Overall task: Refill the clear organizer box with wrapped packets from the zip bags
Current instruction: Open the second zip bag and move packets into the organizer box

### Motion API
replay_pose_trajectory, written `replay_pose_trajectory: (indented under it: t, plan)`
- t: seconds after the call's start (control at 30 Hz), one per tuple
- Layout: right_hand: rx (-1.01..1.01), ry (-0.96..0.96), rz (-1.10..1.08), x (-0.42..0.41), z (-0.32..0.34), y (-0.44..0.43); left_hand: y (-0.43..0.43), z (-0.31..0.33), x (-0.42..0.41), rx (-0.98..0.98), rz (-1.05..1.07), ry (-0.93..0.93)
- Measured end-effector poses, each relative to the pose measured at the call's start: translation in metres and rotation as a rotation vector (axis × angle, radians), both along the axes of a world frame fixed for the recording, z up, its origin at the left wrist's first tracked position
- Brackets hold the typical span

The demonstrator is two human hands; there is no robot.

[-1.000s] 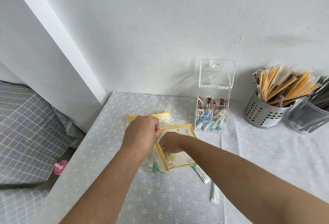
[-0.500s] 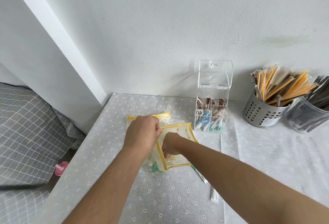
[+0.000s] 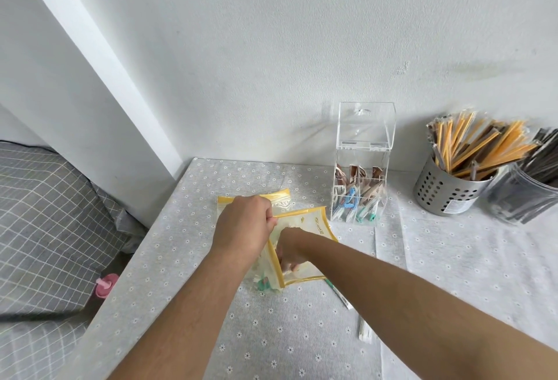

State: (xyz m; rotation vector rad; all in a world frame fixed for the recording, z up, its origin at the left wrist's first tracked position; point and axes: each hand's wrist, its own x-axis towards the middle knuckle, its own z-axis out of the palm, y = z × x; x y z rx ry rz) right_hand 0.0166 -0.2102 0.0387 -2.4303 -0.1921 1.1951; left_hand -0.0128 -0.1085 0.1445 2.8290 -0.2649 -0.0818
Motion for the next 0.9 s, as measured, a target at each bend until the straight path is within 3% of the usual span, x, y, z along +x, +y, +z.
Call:
replay_pose_trajectory:
  t: [0.13, 0.37, 0.63, 0.8, 0.9]
  plan:
    - [0.076, -0.064, -0.102, 0.001, 0.009, -0.005, 0.001, -0.002, 0.001, 0.009, 0.014, -0.008]
    - [0.180, -0.309, -0.093, -0.012, 0.058, -0.036, -0.005, 0.006, 0.009, 0.011, 0.046, 0.030]
    - [0.401, -0.461, -0.580, -0.027, 0.111, -0.155, -0.021, 0.008, 0.015, 0.047, 0.056, 0.079]
    - [0.128, -0.706, -0.765, -0.014, 0.102, -0.201, -0.027, 0.005, 0.016, 0.073, 0.041, 0.066]
    - [-0.045, -0.750, -0.755, -0.001, 0.083, -0.200, -0.028, 0.004, 0.017, 0.086, 0.028, 0.066]
